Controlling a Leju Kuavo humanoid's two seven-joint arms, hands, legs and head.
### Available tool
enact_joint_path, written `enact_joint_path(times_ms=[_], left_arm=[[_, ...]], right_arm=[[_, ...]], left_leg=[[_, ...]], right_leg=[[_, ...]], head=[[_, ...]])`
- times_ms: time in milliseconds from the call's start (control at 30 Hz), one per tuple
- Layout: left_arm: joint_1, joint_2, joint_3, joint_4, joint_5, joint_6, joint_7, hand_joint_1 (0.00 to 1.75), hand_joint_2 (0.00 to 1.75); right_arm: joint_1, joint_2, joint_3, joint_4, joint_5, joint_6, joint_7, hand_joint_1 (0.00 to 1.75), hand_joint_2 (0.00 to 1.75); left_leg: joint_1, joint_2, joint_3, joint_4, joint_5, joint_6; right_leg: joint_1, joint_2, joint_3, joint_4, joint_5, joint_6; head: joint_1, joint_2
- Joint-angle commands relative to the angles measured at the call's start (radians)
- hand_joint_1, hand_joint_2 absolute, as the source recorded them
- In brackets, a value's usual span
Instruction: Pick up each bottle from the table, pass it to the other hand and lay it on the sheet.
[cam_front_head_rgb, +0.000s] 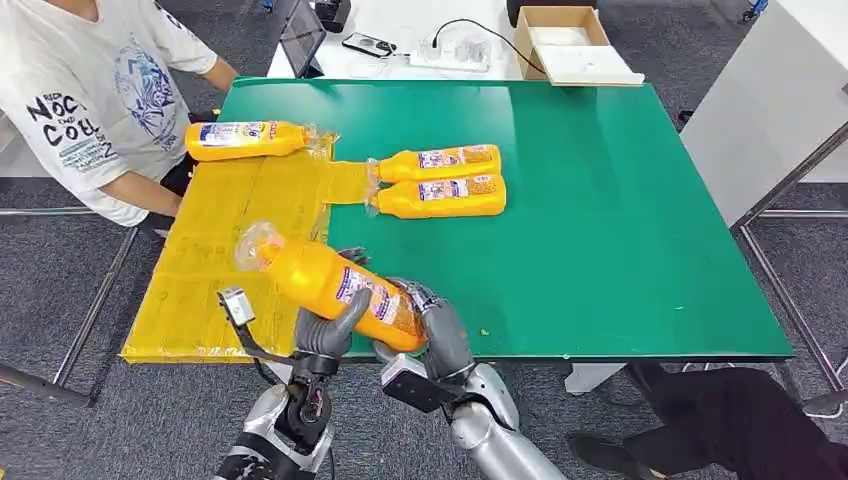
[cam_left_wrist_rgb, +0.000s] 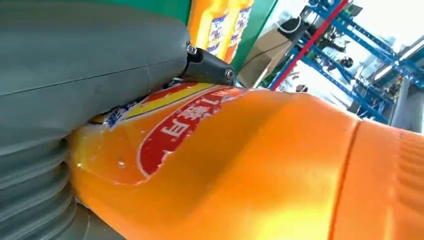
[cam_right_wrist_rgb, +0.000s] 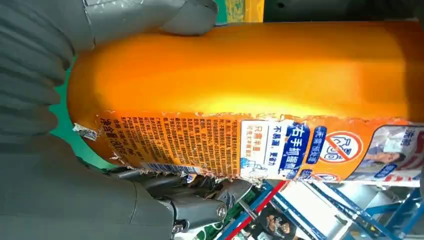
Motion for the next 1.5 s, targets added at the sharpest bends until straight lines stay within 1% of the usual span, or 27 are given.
enact_joint_path(times_ms=[33,133,167,200,233,267,333,367,467,500,567,600,667,700,767,800,867,900,933,967,1000,1033,1100,1233,1367,1400,1500], left_arm=[[-0.076,-0.019,-0.043,-0.019,-0.06,0.015,-0.031,1.75,1.75],[-0.069,-0.018,-0.052,-0.026,-0.066,0.0,-0.026,1.75,1.75],[-0.068,-0.018,-0.054,-0.027,-0.067,-0.001,-0.026,1.75,1.75],[-0.066,-0.019,-0.054,-0.029,-0.068,0.0,-0.026,1.75,1.75],[-0.066,-0.019,-0.054,-0.029,-0.068,0.0,-0.026,1.75,1.75],[-0.063,-0.018,-0.054,-0.034,-0.072,0.003,-0.026,1.75,1.75],[-0.064,-0.016,-0.055,-0.036,-0.083,0.008,-0.032,1.75,1.75],[-0.064,-0.014,-0.054,-0.038,-0.094,0.018,-0.039,1.75,1.75],[-0.074,-0.009,-0.033,-0.048,-0.177,0.11,-0.084,1.75,1.75],[-0.088,-0.005,-0.015,-0.047,-0.241,0.192,-0.119,1.75,1.75],[-0.121,0.002,0.023,-0.038,-0.317,0.302,-0.163,1.75,1.75],[-0.153,0.013,0.05,-0.02,-0.42,0.437,-0.214,1.75,1.75],[-0.184,0.028,0.078,0.004,-0.455,0.474,-0.229,1.75,1.75],[-0.203,0.039,0.092,0.011,-0.564,0.606,-0.241,1.75,1.75],[-0.251,0.067,0.13,0.07,-0.651,0.707,-0.241,1.75,1.75],[-0.297,0.088,0.147,0.156,-0.756,0.861,-0.241,1.75,1.75],[-0.318,0.111,0.156,0.17,-0.74,0.846,-0.241,1.75,1.75],[-0.356,0.129,0.144,0.265,-0.838,0.927,-0.241,1.75,1.75],[-0.377,0.095,0.326,0.315,-1.1,0.928,-0.232,1.75,1.75],[-0.388,0.093,0.378,0.331,-1.215,0.928,-0.212,1.75,1.75],[-0.409,0.064,0.523,0.346,-1.442,0.928,-0.199,1.75,1.75],[-0.438,0.072,0.57,0.404,-1.496,0.928,-0.218,1.75,1.75],[-0.446,0.074,0.638,0.388,-1.695,0.928,-0.15,1.75,1.75],[-0.476,0.131,0.624,0.508,-1.932,0.928,-0.004,1.75,1.75],[-0.486,0.176,0.586,0.621,-1.957,0.928,0.045,1.75,1.75],[-0.497,0.175,0.632,0.661,-1.968,0.928,0.027,1.75,1.75],[-0.498,0.179,0.637,0.69,-1.954,0.928,0.027,1.75,1.75]], right_arm=[[0.027,0.016,0.017,0.125,0.058,0.047,-0.003,1.75,1.75],[0.025,0.021,-0.007,0.115,0.066,0.041,-0.003,1.75,1.75],[0.024,0.026,-0.018,0.11,0.068,0.024,-0.003,1.03,1.75],[0.023,0.031,-0.024,0.107,0.07,0.017,-0.003,0.14,1.75],[0.023,0.031,-0.024,0.107,0.07,0.017,-0.003,0.14,1.75],[0.026,0.037,-0.04,0.098,0.066,0.014,0.001,0.0,1.75],[0.026,0.037,-0.045,0.089,0.063,0.027,0.003,0.0,1.75],[0.025,0.037,-0.047,0.084,0.063,0.03,0.005,0.0,0.0],[0.032,0.027,-0.066,0.012,0.053,0.07,0.018,0.0,0.0],[0.041,0.02,-0.08,-0.044,0.037,0.087,0.019,0.0,0.0],[0.049,0.007,-0.09,-0.126,0.008,0.132,0.025,0.0,0.0],[0.051,0.002,-0.101,-0.177,-0.013,0.153,0.025,0.0,0.0],[0.052,-0.003,-0.106,-0.217,-0.017,0.171,0.044,0.0,0.0],[0.044,-0.001,-0.109,-0.224,-0.02,0.173,0.042,0.0,0.0],[0.035,0.007,-0.128,-0.239,-0.025,0.141,0.031,0.0,0.0],[0.03,0.015,-0.141,-0.243,-0.037,0.115,0.014,0.0,0.0],[0.024,0.014,-0.139,-0.246,-0.04,0.117,0.014,0.0,0.0],[0.031,0.02,-0.153,-0.256,-0.05,0.089,0.003,0.0,0.0],[0.04,0.025,-0.165,-0.282,-0.084,0.068,-0.003,0.0,0.0],[0.042,0.024,-0.166,-0.292,-0.09,0.057,-0.003,0.0,0.0],[0.044,0.02,-0.158,-0.31,-0.109,0.036,-0.003,0.0,0.0],[0.042,0.018,-0.156,-0.311,-0.117,0.03,-0.003,0.0,0.0],[0.049,0.015,-0.147,-0.344,-0.138,0.009,-0.003,0.0,0.0],[0.053,0.005,-0.12,-0.376,-0.171,-0.03,-0.003,0.0,0.0],[0.053,0.002,-0.114,-0.379,-0.183,-0.035,-0.003,0.0,0.0],[0.053,0.0,-0.113,-0.38,-0.188,-0.038,-0.003,0.0,0.0],[0.055,0.0,-0.116,-0.38,-0.194,-0.034,-0.003,0.0,0.0]], left_leg=[[0.001,-0.004,0.003,0.0,-0.001,0.0],[0.001,-0.004,0.003,0.0,-0.001,0.0],[0.001,-0.004,0.005,0.0,-0.002,0.0],[0.001,-0.004,0.004,0.0,-0.001,0.0],[0.001,-0.003,0.002,0.0,-0.001,0.0],[0.001,-0.004,0.005,0.0,-0.002,0.0],[0.001,-0.003,0.002,0.0,-0.001,0.0],[0.001,-0.004,0.005,0.0,-0.002,0.0],[0.001,-0.002,0.002,0.001,-0.001,0.0],[0.001,-0.003,0.005,0.001,-0.002,0.0],[0.001,-0.002,0.0,0.0,0.0,0.0],[0.001,-0.003,0.001,0.001,-0.001,0.0],[0.001,-0.003,0.002,0.002,-0.001,0.0],[0.001,-0.002,0.001,0.001,0.0,0.0],[0.0,0.001,0.003,0.0,-0.001,0.0],[0.0,0.0,0.002,0.0,0.0,0.0],[0.0,-0.001,0.004,-0.001,0.0,-0.001],[0.0,0.0,0.003,-0.001,0.0,0.0],[0.0,0.001,0.006,-0.001,0.0,-0.001],[0.0,0.001,0.005,-0.001,0.0,-0.001],[0.0,0.002,0.007,-0.001,-0.001,-0.001],[0.0,0.002,0.005,0.0,-0.001,0.0],[0.001,0.002,0.006,0.0,-0.001,0.0],[0.001,0.004,0.006,0.0,-0.002,-0.001],[0.0,0.0,0.005,-0.001,0.0,-0.001],[0.001,0.001,0.007,-0.001,-0.001,-0.001],[0.0,0.002,0.005,-0.001,-0.001,0.0]], right_leg=[[0.002,-0.005,0.005,-0.001,-0.002,-0.002],[0.001,-0.005,0.004,-0.001,-0.002,-0.002],[0.002,-0.006,0.008,-0.001,-0.003,-0.003],[0.002,-0.005,0.006,-0.001,-0.002,-0.002],[0.001,-0.004,0.004,-0.001,-0.002,-0.002],[0.002,-0.005,0.007,-0.001,-0.003,-0.002],[0.001,-0.004,0.004,0.0,-0.002,-0.002],[0.002,-0.005,0.007,0.0,-0.003,-0.003],[0.001,-0.004,0.004,0.0,-0.002,-0.002],[0.002,-0.005,0.007,0.0,-0.003,-0.003],[0.001,-0.003,0.002,0.0,-0.001,-0.001],[0.002,-0.004,0.003,0.001,-0.002,-0.002],[0.002,-0.004,0.004,0.002,-0.002,-0.003],[0.001,-0.003,0.003,0.001,-0.001,-0.002],[0.001,0.0,0.004,0.001,0.0,-0.003],[0.001,-0.001,0.003,0.0,0.0,-0.002],[0.001,-0.001,0.005,0.0,0.0,-0.002],[0.001,0.0,0.004,0.0,0.0,-0.001],[0.001,0.0,0.007,0.0,0.0,-0.003],[0.001,0.0,0.006,0.0,0.0,-0.002],[0.001,0.001,0.007,0.0,0.0,-0.003],[0.001,0.002,0.006,0.0,0.0,-0.002],[0.001,0.002,0.007,0.0,-0.001,-0.003],[0.001,0.003,0.007,0.001,-0.001,-0.003],[0.001,0.001,0.005,0.0,-0.001,-0.002],[0.001,0.001,0.007,0.0,-0.001,-0.003],[0.001,0.002,0.006,0.0,-0.001,-0.002]], head=[[0.0,0.0],[0.0,0.0],[0.0,0.0],[0.0,0.0],[0.0,0.0],[0.0,0.0],[0.0,0.0],[0.0,0.0],[0.0,0.0],[0.0,0.0],[0.0,0.0],[0.0,0.0],[0.0,0.0],[0.0,0.0],[0.0,0.0],[0.0,0.0],[0.0,0.0],[0.0,0.0],[0.0,0.0],[0.0,0.0],[0.0,0.0],[0.0,0.0],[0.001,0.0],[0.0,0.0],[0.0,0.0],[0.0,0.0],[0.0,0.0]])
